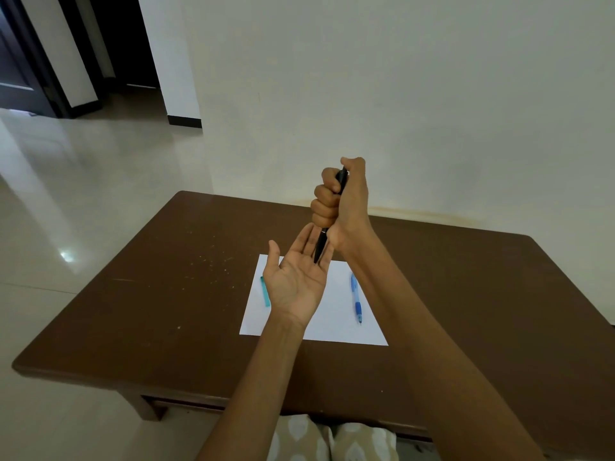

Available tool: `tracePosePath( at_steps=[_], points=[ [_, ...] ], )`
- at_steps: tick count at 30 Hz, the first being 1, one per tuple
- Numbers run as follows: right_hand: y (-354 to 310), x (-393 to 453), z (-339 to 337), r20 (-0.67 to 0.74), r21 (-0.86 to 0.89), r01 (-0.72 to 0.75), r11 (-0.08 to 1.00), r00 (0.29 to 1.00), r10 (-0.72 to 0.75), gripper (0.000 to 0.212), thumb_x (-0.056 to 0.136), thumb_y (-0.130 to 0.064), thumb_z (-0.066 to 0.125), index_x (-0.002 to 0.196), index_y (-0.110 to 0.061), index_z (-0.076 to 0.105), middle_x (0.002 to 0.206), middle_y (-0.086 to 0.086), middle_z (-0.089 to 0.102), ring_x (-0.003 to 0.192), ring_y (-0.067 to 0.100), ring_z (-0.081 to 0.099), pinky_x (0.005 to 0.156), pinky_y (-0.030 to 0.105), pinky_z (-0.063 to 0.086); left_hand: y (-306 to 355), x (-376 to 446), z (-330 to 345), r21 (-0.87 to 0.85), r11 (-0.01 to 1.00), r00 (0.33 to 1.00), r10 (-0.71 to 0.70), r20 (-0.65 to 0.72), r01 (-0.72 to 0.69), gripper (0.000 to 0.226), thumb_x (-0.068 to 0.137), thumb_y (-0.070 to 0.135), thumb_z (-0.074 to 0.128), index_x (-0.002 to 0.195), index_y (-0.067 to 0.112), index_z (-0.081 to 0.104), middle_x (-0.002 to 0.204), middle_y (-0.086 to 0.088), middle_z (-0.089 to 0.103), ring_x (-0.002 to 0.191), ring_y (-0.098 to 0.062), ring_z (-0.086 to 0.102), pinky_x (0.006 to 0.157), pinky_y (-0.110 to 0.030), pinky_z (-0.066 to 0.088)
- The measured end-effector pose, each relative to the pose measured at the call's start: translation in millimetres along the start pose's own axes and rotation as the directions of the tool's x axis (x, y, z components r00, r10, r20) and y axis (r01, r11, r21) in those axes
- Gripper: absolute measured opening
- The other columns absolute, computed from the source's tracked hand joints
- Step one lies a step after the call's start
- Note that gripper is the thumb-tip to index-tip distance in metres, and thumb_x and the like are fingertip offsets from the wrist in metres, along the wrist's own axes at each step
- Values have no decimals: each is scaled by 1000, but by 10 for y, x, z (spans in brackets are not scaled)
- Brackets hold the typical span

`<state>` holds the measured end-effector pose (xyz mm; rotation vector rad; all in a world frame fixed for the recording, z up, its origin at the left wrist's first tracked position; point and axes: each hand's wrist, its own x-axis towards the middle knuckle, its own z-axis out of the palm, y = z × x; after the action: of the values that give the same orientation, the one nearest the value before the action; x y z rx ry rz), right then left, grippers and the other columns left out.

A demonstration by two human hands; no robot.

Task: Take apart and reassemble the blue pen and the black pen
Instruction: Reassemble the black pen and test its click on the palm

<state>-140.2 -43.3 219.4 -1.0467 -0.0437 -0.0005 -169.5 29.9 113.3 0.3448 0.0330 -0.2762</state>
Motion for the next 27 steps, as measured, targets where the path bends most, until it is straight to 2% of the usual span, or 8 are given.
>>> tracePosePath(
  at_steps=[5, 11, 18, 27],
  points=[
    [40, 16, -43, -32, 37, -45, 998, 998, 46, 45, 92, -39, 28, 52, -20, 23, 36, -9, 18, 32, 6, 10, 38, 11, 11, 5, -16, -8, 17, 1000, 1000, 1, 6, -1, 68, 93, 57, 23, 136, 7, 42, 133, -13, 56, 115, -27, 60, 98, -36, 45],
    [51, 29, -89, -64, 43, -81, 996, 994, 83, 47, 92, -44, 29, 51, -20, 24, 35, -9, 19, 31, 6, 11, 35, 10, 12, 7, -18, -4, 50, 999, 1000, 2, 26, -4, 69, 93, 57, 21, 136, 7, 43, 133, -12, 55, 118, -25, 58, 99, -34, 44],
    [58, 41, -93, -69, 44, -61, 997, 996, 63, 46, 92, -40, 29, 51, -20, 23, 36, -9, 19, 32, 6, 10, 37, 11, 11, 6, -26, 10, 50, 999, 999, -9, 31, 7, 68, 93, 56, 23, 135, 7, 43, 135, -13, 53, 115, -26, 60, 98, -35, 45],
    [81, 68, -145, -77, 65, -97, 993, 992, 102, 44, 91, -38, 29, 51, -20, 23, 37, -9, 18, 32, 6, 10, 37, 12, 10, 15, -10, -21, 54, 999, 999, -7, 44, 4, 70, 93, 58, 22, 138, 7, 39, 137, -13, 52, 126, -26, 50, 103, -35, 41]
  ],
)
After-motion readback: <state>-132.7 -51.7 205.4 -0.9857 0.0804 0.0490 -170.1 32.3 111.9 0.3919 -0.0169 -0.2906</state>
